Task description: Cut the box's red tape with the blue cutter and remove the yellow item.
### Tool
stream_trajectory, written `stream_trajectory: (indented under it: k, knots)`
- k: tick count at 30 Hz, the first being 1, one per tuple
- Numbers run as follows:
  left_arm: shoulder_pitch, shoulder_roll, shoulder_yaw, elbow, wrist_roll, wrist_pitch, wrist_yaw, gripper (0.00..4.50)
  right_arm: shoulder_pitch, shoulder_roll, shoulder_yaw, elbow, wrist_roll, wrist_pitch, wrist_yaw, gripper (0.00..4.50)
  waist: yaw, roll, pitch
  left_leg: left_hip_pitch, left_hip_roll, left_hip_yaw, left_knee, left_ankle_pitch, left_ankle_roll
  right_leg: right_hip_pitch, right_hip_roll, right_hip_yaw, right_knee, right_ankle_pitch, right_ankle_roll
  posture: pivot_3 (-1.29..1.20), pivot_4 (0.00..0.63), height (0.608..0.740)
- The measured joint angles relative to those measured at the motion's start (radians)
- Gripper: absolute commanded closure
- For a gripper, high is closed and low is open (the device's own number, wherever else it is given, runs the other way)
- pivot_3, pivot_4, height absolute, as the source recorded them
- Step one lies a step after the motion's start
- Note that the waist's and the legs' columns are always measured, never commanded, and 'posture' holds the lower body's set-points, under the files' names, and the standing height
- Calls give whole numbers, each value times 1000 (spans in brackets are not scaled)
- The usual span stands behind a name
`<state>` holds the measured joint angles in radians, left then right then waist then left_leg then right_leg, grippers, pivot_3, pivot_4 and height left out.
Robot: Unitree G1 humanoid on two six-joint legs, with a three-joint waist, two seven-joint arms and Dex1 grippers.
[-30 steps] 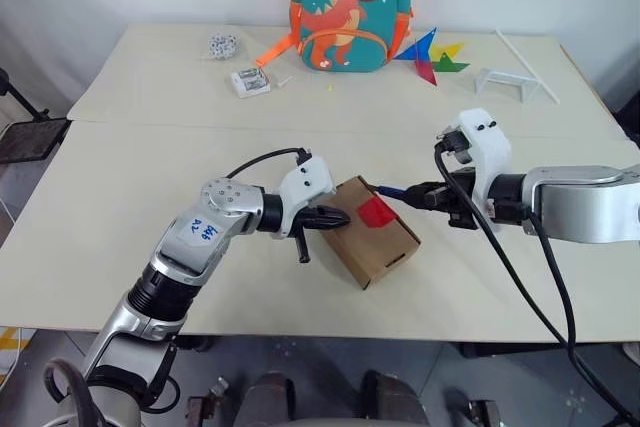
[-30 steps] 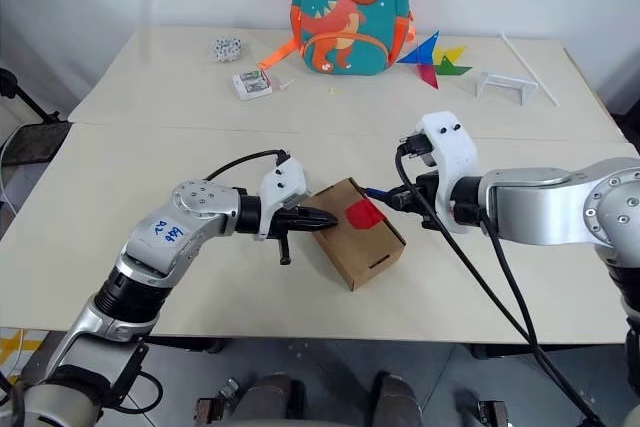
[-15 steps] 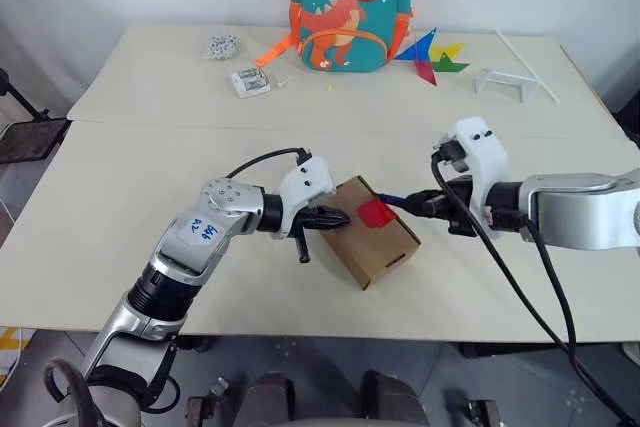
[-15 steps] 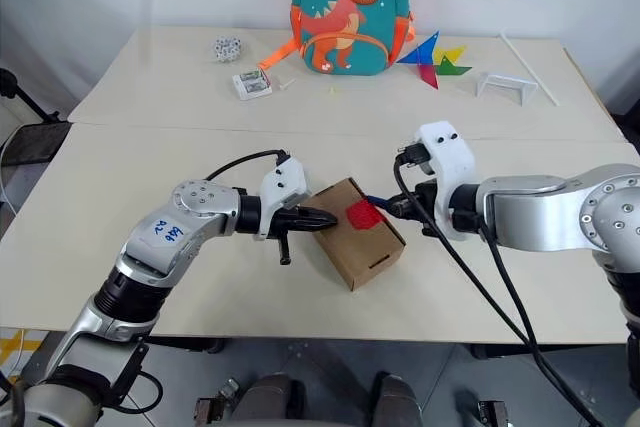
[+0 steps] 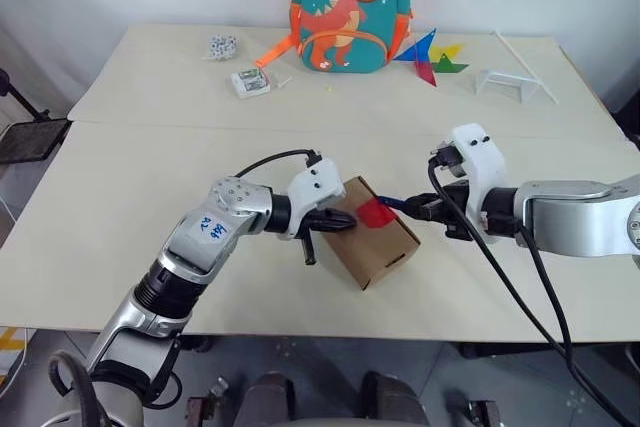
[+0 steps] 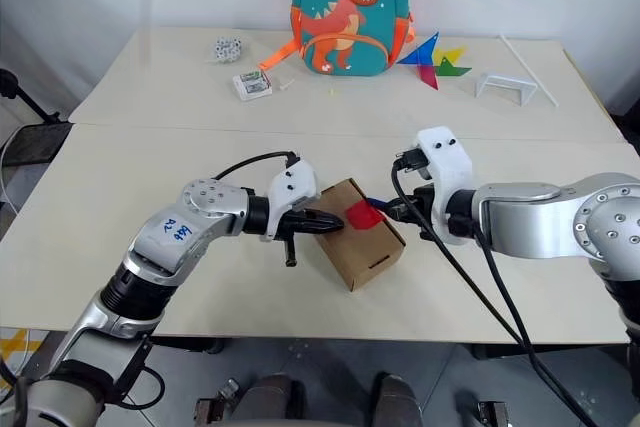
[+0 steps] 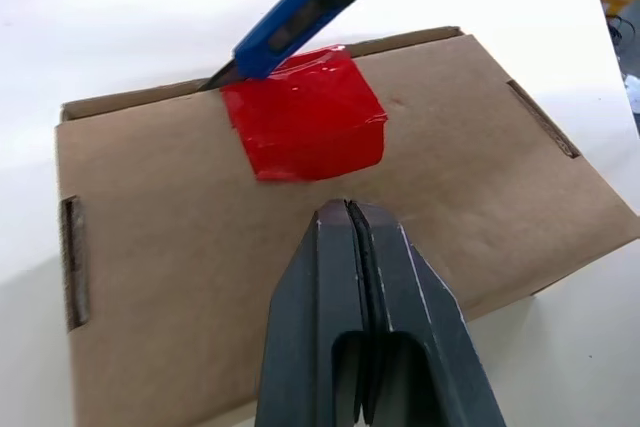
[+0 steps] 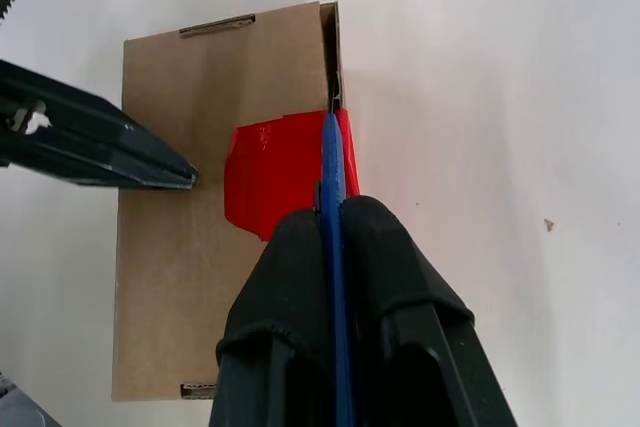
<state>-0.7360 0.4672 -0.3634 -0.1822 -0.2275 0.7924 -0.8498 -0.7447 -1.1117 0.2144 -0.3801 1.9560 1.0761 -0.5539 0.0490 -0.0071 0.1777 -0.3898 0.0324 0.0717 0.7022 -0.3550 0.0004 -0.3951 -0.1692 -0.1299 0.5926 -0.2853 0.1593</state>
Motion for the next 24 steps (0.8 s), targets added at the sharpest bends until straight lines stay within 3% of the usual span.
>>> stream_trajectory:
  k: [24]
  knots:
    - [-7,-38,-37,24,17,-13,25,4500,136,-269,-26,-94,2,-52,200,4410,14,-2,-4,1,0,-2,1,0,0,4,0,0,-2,0,0,0,150,740]
